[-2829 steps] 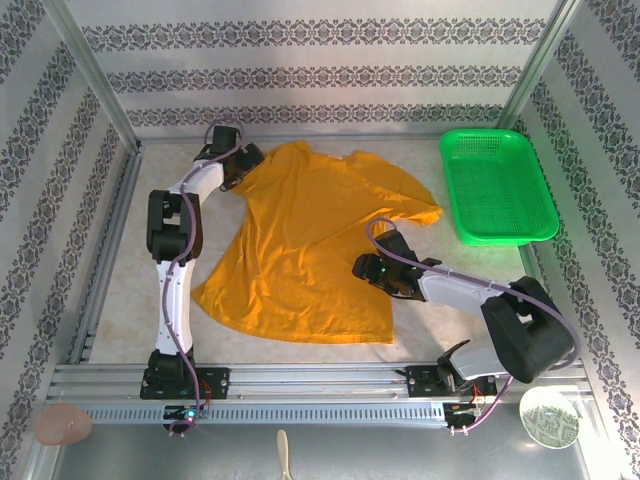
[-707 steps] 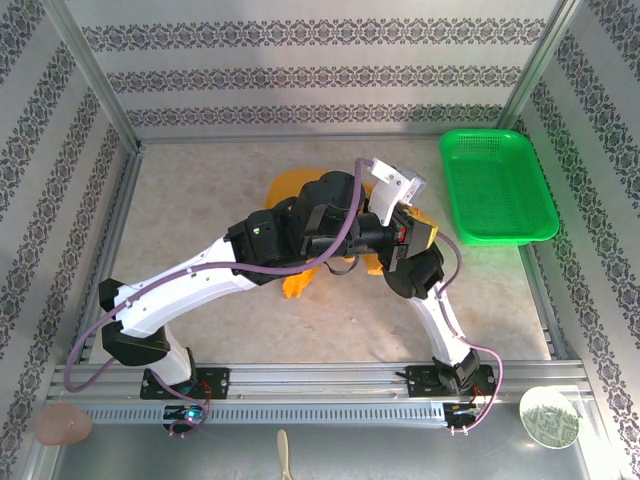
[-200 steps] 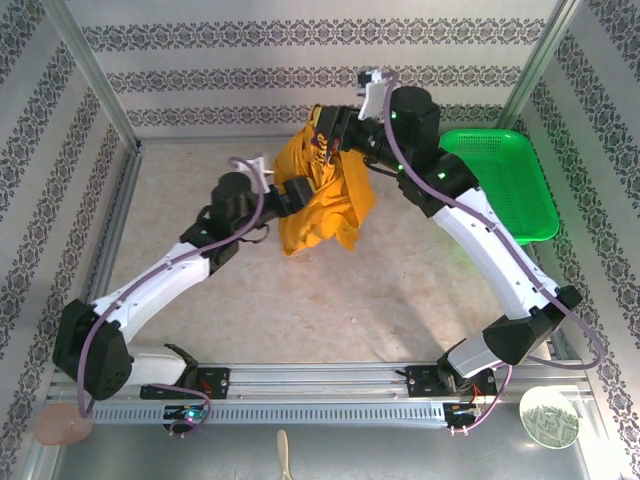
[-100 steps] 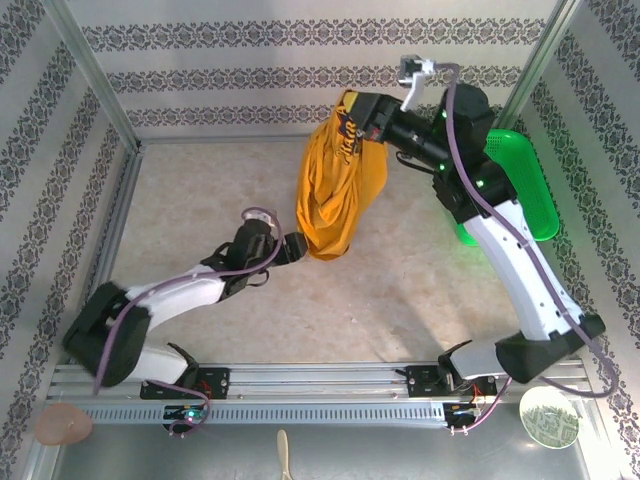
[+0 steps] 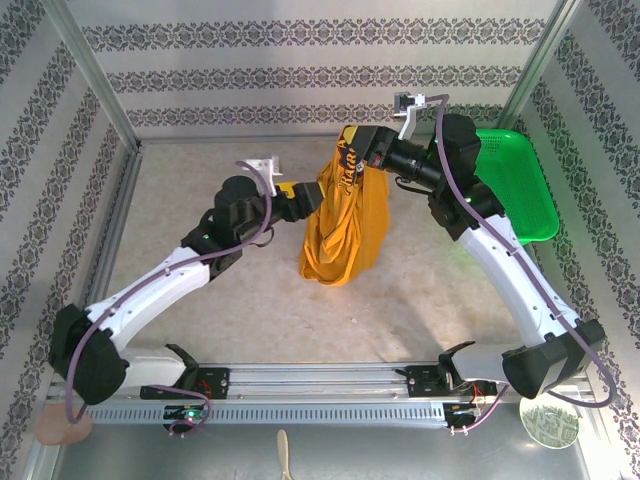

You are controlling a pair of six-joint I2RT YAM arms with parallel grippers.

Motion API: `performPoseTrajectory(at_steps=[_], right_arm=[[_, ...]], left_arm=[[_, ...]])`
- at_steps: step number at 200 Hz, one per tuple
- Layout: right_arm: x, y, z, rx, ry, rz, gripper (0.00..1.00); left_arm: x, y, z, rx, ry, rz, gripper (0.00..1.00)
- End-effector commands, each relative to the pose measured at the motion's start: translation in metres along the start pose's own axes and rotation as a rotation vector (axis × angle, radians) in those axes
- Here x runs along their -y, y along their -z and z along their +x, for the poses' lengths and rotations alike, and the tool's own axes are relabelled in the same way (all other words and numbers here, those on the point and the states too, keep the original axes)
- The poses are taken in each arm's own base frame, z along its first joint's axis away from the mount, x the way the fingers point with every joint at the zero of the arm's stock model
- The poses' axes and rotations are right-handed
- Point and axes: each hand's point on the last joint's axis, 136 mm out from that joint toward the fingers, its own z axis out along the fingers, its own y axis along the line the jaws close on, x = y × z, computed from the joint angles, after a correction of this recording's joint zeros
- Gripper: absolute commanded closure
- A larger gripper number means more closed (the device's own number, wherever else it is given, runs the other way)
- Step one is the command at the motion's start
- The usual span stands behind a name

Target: Fold the inside-out t-shirt

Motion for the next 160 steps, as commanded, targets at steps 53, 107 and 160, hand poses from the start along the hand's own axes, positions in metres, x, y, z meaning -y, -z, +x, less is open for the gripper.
performPoseTrajectory(at_steps=[53,107,160], right_arm=[[-0.055,0.038,-0.025,0.084,0.054,-0.148,1.00],[0.018,0.086,-0.051,0.227,-0.029,0.018,1.00],[0.146,0.072,-0.001,0.227,-0.207,0.211,1.00]], left_arm=[[-0.032,-0.046,0.022,-0.041,-0.007,-0.079,0.50],[0.029,-0.014,-0.053,0.018,-0.026,0.229,1.00],[0.115,0.060,-0.112,0.063,-0.025,0.674,1.00]])
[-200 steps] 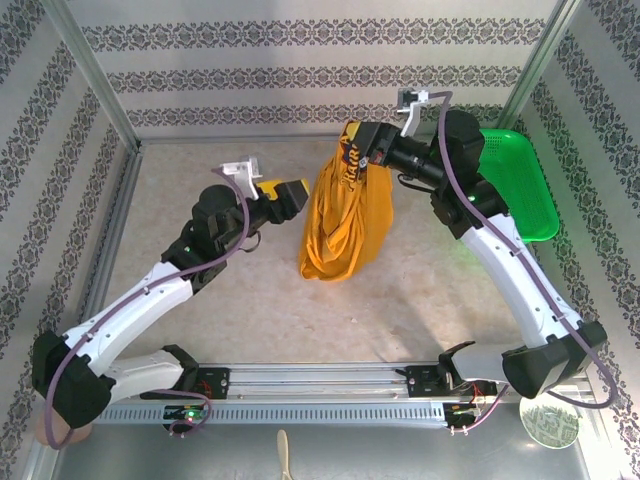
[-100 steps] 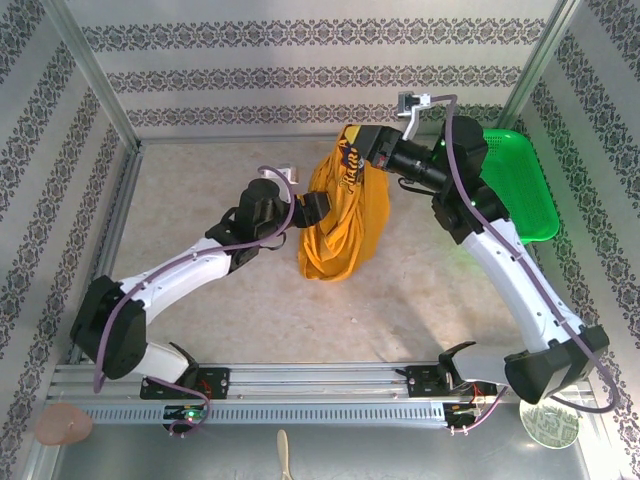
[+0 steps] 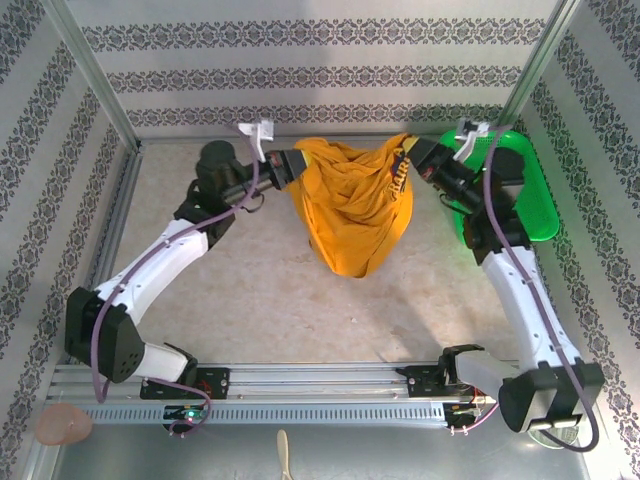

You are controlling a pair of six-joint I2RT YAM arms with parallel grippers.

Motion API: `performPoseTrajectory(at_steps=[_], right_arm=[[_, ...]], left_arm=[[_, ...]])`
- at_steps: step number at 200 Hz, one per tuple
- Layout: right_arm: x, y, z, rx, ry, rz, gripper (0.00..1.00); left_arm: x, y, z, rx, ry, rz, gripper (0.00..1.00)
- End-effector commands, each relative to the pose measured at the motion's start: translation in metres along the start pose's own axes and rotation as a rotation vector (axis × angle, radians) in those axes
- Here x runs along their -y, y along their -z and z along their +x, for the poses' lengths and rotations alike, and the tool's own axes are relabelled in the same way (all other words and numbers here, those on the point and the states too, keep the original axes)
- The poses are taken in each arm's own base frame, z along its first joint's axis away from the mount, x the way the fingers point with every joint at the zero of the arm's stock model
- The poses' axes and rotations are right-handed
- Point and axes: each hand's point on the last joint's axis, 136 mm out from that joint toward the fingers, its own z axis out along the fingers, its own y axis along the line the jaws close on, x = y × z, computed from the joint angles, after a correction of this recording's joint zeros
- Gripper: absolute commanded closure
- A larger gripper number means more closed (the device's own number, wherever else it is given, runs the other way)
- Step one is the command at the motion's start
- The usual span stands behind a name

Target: Fold the inside-out t-shirt

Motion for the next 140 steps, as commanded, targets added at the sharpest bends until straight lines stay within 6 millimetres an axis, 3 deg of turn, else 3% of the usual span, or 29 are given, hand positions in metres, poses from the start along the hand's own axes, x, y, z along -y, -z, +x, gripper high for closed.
performPoseTrajectory(at_steps=[1,17,30,33,44,59,78,99,140], right_arm=[[0.043,-0.012,0.012,0.019,-0.054,0.051,1.00],[0.068,-0.019,0.029,-0.006,-0.076,0.097,1.00],[0.080,-0.022,0.043,-0.037,-0.063,0.123,1.00],[0.082,-0.022,0.046,-0.047,-0.054,0.134,0.94],[0.085,-0.020,0.052,-0.076,-0.007,0.165,0.57],[0.083,-0.007,0.053,-0.073,0.055,0.205,0.40],[0.066,0.014,0.058,-0.073,0.168,0.226,0.38],[0.045,0.029,0.078,-0.099,0.334,0.235,0.36],[0.025,0.015,0.119,-0.173,0.543,0.210,0.31]], left_arm=[[0.085,0.021,-0.027,0.014,-0.056,0.325,1.00],[0.091,0.021,-0.029,0.024,-0.031,0.383,1.00],[0.085,0.019,-0.030,0.035,0.010,0.399,1.00],[0.083,0.018,-0.030,0.039,0.017,0.404,1.00],[0.073,0.014,-0.030,0.055,0.072,0.404,1.00],[0.060,0.011,-0.031,0.090,0.149,0.406,1.00],[0.045,0.006,-0.031,0.115,0.234,0.390,1.00],[0.036,0.004,-0.029,0.124,0.279,0.371,1.00],[0.040,0.005,-0.028,0.109,0.293,0.348,1.00]])
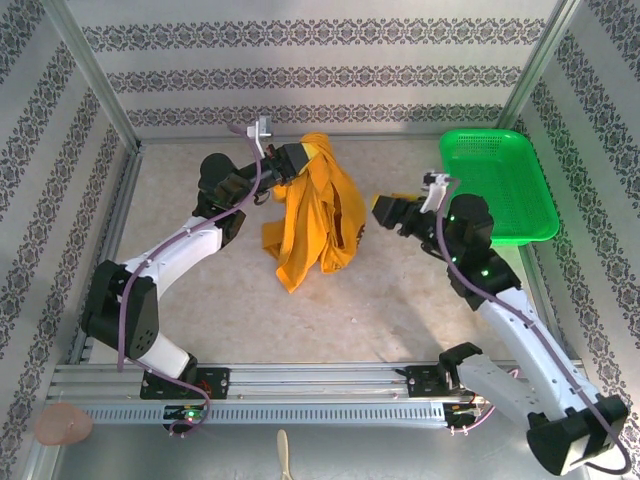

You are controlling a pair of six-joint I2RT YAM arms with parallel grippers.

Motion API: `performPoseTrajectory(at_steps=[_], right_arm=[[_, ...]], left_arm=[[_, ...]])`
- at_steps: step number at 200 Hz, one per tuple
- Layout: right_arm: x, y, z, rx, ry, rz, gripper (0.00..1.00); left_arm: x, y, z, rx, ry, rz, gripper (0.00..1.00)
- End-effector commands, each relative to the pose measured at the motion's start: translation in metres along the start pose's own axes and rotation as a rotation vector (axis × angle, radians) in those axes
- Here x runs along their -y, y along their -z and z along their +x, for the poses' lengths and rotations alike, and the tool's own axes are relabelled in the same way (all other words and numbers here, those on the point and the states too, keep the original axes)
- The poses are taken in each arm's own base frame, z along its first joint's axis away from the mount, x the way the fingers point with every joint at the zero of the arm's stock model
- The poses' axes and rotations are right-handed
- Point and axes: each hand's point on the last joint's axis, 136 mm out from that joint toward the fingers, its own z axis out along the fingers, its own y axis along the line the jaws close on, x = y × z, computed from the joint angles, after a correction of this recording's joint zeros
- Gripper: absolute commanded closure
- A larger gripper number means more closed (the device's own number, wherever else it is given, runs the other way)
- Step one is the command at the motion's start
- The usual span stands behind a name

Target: Fold the inside-out t-shirt

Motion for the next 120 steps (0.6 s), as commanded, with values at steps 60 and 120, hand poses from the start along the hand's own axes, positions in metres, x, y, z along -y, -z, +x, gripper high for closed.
performPoseTrajectory(at_steps=[60,120], right_arm=[[0.014,-0.068,0.033,-0.104,0.183,0.166,0.28],[-0.021,-0.042,-0.024,-0.040,0.177,0.057,1.00]], left_arm=[[0.065,0.004,-0.010,0.039,-0.091,0.106,1.00],[0.010,0.019,-0.016,0.119,-0.022,-0.081,1.00]])
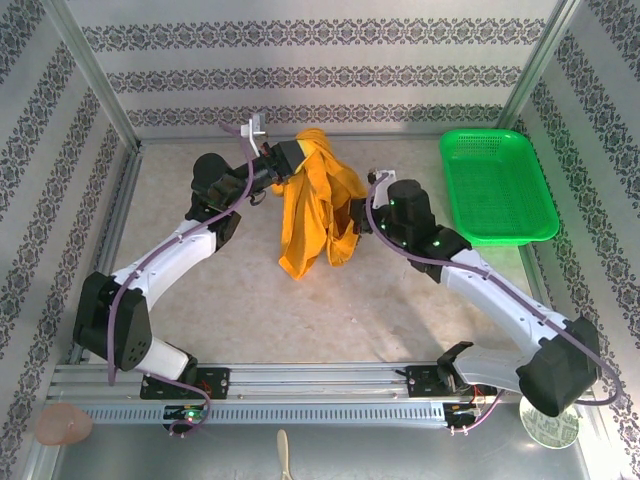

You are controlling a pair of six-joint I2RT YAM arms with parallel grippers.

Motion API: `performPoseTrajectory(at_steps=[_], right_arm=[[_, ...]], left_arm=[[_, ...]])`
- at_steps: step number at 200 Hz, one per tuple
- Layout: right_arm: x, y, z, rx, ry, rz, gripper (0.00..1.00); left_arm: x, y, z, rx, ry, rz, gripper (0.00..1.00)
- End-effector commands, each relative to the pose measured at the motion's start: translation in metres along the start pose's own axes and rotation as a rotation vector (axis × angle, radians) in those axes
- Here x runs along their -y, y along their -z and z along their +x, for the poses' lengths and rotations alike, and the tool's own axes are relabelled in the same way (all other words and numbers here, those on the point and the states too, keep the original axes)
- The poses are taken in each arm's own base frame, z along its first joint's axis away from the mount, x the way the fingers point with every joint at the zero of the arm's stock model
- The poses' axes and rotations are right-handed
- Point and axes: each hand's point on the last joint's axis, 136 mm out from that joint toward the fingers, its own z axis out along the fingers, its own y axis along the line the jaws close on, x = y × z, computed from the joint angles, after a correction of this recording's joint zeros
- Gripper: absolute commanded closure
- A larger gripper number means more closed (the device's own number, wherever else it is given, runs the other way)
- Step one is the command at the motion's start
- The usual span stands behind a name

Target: Fold the inside-out t-shirt

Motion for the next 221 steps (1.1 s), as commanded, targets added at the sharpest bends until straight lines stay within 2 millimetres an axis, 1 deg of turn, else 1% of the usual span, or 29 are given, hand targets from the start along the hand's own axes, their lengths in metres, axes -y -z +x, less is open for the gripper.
performPoseTrajectory(at_steps=[1,10,15,21,24,33,37,41,51,70,76,79,90,93,103,124,138,167,194,221], right_arm=[[-0.027,0.048,-0.062,0.137,0.015,-0.106,1.00],[-0.040,0.070,-0.082,0.169,0.012,-0.163,1.00],[-0.047,0.081,-0.092,0.186,0.011,-0.192,1.00],[-0.055,0.094,-0.103,0.208,0.018,-0.220,1.00],[-0.058,0.100,-0.109,0.218,0.022,-0.230,1.00],[-0.066,0.111,-0.120,0.234,0.036,-0.247,1.00],[-0.067,0.113,-0.122,0.230,0.040,-0.250,1.00],[-0.069,0.114,-0.124,0.227,0.044,-0.257,1.00],[-0.067,0.111,-0.126,0.214,0.044,-0.254,1.00],[-0.061,0.100,-0.123,0.189,0.023,-0.258,1.00],[-0.059,0.097,-0.121,0.182,0.016,-0.258,1.00],[-0.059,0.096,-0.120,0.180,0.013,-0.261,1.00],[-0.057,0.093,-0.118,0.174,0.002,-0.265,1.00],[-0.056,0.092,-0.117,0.172,0.001,-0.266,1.00],[-0.053,0.090,-0.113,0.162,-0.005,-0.265,1.00],[-0.050,0.091,-0.108,0.155,-0.016,-0.265,1.00],[-0.048,0.092,-0.105,0.153,-0.024,-0.264,1.00],[-0.046,0.093,-0.100,0.146,-0.039,-0.268,1.00],[-0.048,0.097,-0.100,0.152,-0.048,-0.274,1.00],[-0.048,0.100,-0.101,0.157,-0.057,-0.276,1.00]], left_arm=[[-0.010,0.014,-0.013,0.085,-0.027,-0.067,1.00],[-0.033,0.023,-0.020,0.122,0.001,-0.131,1.00],[-0.045,0.029,-0.024,0.142,0.015,-0.158,0.96],[-0.057,0.036,-0.029,0.166,0.029,-0.181,0.89],[-0.061,0.038,-0.031,0.175,0.035,-0.187,0.83],[-0.072,0.045,-0.036,0.192,0.051,-0.198,0.70],[-0.075,0.047,-0.037,0.194,0.053,-0.196,0.63],[-0.076,0.048,-0.038,0.193,0.051,-0.192,0.59],[-0.078,0.051,-0.038,0.188,0.043,-0.196,0.48],[-0.078,0.057,-0.027,0.161,0.008,-0.238,0.36],[-0.078,0.059,-0.022,0.147,-0.006,-0.256,0.35],[-0.075,0.060,-0.019,0.141,-0.021,-0.258,0.34],[-0.072,0.065,-0.007,0.115,-0.064,-0.305,0.33],[-0.074,0.066,-0.001,0.102,-0.071,-0.328,0.32],[-0.069,0.067,0.013,0.071,-0.135,-0.380,0.30],[-0.075,0.069,0.049,-0.011,-0.259,-0.531,0.29],[-0.078,0.065,0.076,-0.069,-0.348,-0.592,0.29],[-0.093,0.052,0.114,-0.146,-0.440,-0.653,0.28],[-0.108,0.036,0.133,-0.214,-0.465,-0.669,0.28],[-0.121,0.024,0.144,-0.259,-0.477,-0.681,0.27]])
